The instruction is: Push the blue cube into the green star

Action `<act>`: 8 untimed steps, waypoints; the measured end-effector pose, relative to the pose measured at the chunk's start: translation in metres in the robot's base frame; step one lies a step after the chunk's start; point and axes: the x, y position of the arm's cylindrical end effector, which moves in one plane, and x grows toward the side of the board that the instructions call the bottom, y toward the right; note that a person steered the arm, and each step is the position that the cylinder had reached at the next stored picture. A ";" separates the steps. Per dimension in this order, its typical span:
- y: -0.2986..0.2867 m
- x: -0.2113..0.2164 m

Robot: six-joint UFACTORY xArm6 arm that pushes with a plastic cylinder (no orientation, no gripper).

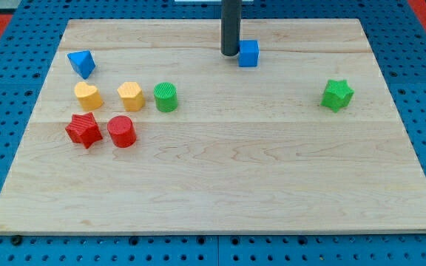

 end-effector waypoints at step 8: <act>0.239 0.109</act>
